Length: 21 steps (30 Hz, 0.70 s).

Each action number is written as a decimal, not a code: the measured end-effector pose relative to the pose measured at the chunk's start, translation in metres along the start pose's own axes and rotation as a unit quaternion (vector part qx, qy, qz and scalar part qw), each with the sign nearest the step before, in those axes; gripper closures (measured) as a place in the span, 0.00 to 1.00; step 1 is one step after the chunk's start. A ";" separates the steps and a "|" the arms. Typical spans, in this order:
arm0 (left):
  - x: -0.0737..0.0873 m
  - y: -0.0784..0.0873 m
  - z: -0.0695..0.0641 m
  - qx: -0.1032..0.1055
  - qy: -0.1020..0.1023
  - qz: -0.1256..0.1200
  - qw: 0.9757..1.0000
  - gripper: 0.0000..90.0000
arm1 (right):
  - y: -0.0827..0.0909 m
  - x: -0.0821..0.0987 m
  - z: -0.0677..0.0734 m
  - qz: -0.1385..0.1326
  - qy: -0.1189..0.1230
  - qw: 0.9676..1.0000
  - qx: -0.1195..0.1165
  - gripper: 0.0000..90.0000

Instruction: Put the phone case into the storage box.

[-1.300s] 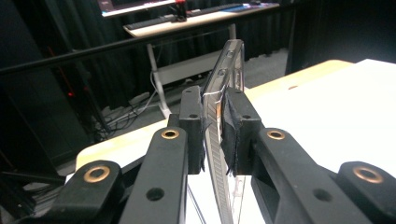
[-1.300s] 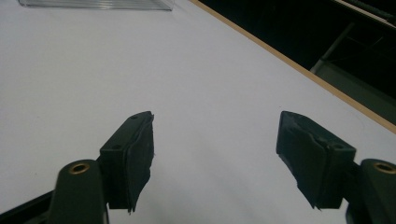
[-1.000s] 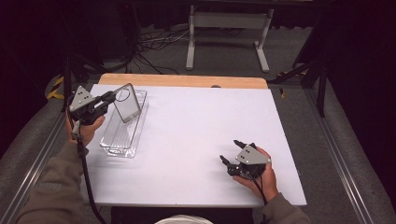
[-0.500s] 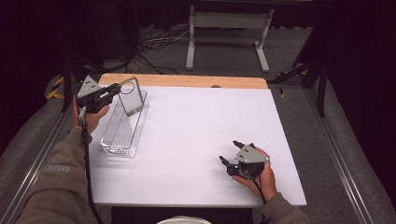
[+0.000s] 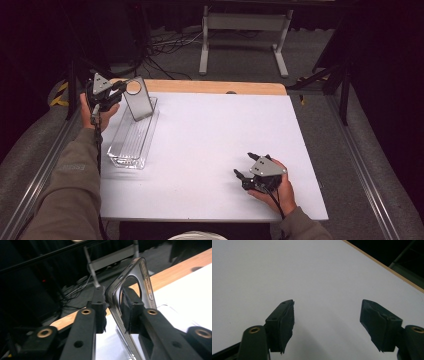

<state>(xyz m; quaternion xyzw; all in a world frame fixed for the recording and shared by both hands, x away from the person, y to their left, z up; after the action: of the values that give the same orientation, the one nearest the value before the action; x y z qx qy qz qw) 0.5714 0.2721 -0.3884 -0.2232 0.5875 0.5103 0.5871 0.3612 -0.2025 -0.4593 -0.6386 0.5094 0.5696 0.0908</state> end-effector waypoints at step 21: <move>-0.005 -0.018 -0.010 -0.060 -0.016 0.020 0.998 0.56 | 0.000 0.000 0.001 0.000 0.003 1.000 -0.002 0.32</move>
<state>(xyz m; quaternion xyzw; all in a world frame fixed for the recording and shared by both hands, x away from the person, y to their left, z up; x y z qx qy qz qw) 0.5834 0.2554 -0.3922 -0.2378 0.5505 0.5597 0.5719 0.3605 -0.2018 -0.4596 -0.6402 0.5086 0.5690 0.0877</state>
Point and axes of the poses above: each handheld gripper's, and its own axes: y roughly backward along the jaws, x roughly out of its underside, z roughly to its left, the point moved 3 cm from there along -y, roughly forward along the jaws, and after that the axes turned 3 degrees about x, right-handed, at the moved point
